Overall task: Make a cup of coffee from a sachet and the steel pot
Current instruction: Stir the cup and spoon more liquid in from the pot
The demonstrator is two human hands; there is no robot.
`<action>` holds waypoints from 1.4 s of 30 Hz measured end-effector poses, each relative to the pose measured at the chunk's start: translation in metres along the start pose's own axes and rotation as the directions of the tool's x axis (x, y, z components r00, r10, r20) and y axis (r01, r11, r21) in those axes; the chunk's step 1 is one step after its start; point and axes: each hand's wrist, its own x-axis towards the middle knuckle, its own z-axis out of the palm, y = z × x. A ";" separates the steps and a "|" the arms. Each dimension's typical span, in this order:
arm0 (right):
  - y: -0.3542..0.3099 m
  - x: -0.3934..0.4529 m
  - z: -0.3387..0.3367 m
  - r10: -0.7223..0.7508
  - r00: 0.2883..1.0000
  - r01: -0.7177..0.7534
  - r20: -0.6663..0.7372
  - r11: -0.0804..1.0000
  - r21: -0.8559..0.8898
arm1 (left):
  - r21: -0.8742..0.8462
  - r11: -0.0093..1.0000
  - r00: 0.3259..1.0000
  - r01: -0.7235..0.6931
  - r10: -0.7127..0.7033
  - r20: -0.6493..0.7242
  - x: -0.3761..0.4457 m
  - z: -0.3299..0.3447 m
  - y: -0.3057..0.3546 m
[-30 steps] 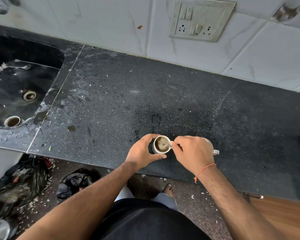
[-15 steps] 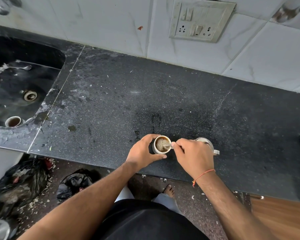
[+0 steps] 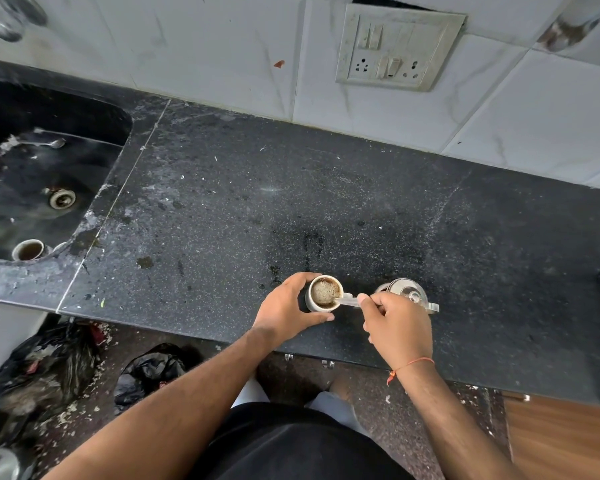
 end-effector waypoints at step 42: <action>0.008 -0.038 -0.041 0.211 0.974 -0.111 -0.085 0.767 0.632 | -0.006 1.000 1.000 0.019 -0.019 0.022 -0.001 -0.006 0.005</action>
